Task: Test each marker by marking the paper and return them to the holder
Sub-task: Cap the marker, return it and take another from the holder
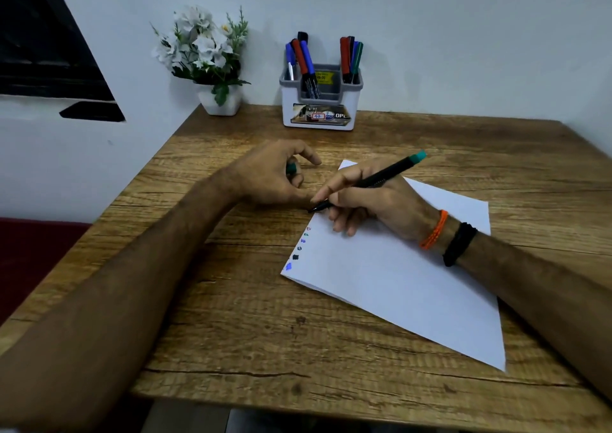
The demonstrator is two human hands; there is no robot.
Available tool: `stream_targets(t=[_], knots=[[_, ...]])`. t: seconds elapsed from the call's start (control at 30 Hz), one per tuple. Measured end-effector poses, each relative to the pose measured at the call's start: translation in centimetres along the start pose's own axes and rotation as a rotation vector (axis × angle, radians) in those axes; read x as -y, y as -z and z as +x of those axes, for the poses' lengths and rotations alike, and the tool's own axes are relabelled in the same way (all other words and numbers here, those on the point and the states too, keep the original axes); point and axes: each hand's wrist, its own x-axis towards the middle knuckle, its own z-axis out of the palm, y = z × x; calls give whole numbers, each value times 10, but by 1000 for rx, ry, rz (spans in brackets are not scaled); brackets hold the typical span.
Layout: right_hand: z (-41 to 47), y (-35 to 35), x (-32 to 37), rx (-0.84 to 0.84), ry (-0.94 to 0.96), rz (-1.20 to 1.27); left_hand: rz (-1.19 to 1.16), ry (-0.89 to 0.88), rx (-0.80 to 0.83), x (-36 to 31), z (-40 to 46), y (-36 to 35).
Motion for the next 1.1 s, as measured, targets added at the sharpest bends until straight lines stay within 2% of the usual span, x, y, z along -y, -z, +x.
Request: stream_targets(t=[0.3,0.53,1.1], knots=[[2,-1,-4,-54,38,-156,-14,-10,13,3,2,0],[1,-1,-3,-52,39,-176,110,-87,-146,4,3,-5],[2,0,-3,-50,29,-225,96,-42,-109,-1,1,-5]])
